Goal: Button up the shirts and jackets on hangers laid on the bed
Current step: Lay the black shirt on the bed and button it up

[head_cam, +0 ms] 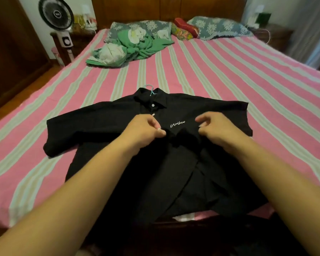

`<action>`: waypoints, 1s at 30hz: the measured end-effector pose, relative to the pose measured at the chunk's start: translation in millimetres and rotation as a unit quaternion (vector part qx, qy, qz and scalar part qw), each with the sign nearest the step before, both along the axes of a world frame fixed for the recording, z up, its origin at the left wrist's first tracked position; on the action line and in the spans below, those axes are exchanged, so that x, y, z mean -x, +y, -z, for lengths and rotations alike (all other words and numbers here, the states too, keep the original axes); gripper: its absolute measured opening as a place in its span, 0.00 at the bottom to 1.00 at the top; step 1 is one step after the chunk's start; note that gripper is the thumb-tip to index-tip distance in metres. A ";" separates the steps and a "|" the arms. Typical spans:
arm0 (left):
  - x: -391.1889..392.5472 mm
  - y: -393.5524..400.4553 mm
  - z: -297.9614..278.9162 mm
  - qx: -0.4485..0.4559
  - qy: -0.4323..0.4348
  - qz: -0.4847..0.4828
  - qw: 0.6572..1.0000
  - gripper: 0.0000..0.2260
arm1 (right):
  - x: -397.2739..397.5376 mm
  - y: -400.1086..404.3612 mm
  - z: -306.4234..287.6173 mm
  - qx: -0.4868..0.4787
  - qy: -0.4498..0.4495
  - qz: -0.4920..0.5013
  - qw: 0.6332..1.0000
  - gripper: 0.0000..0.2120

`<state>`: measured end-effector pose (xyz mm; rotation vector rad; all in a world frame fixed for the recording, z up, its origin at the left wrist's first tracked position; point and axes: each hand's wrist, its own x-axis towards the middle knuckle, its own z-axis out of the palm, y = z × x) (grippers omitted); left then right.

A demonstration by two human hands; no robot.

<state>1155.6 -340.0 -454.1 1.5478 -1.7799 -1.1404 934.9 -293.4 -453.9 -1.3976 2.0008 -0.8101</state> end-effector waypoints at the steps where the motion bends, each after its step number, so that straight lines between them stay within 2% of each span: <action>1: 1.7 13.1 3.7 -0.005 0.015 0.008 1.000 0.09 | -4.1 11.3 2.6 -0.019 -0.047 -0.009 0.999 0.14; 3: 4.7 41.8 9.4 -0.031 0.070 0.017 0.997 0.08 | -12.4 36.0 4.8 -0.056 -0.156 -0.024 0.986 0.07; 5: 6.2 68.2 13.2 -0.064 0.125 0.014 0.990 0.06 | -17.6 58.6 4.1 -0.084 -0.228 -0.033 0.969 0.02; 7: 6.8 85.6 18.8 -0.084 0.155 0.011 0.984 0.05 | -22.8 74.8 4.9 -0.082 -0.292 -0.031 0.952 0.04; 10: 8.1 95.9 30.4 -0.087 0.167 0.003 0.982 0.08 | -38.0 91.2 7.0 -0.045 -0.367 0.004 0.929 0.04; 13: 8.1 97.8 32.9 -0.090 0.154 0.016 0.984 0.09 | -48.5 96.7 15.3 -0.021 -0.374 0.043 0.926 0.05; 17: 2.8 98.8 28.3 -0.098 0.153 0.029 0.983 0.06 | -51.8 100.7 17.1 -0.026 -0.408 0.022 0.912 0.08; 26: -8.3 96.6 9.0 -0.144 0.159 0.072 0.974 0.07 | -49.6 108.4 15.8 -0.039 -0.430 0.005 0.902 0.08; 30: -6.5 96.9 7.6 -0.158 0.143 0.082 0.973 0.07 | -51.5 111.0 15.6 -0.013 -0.395 0.025 0.918 0.07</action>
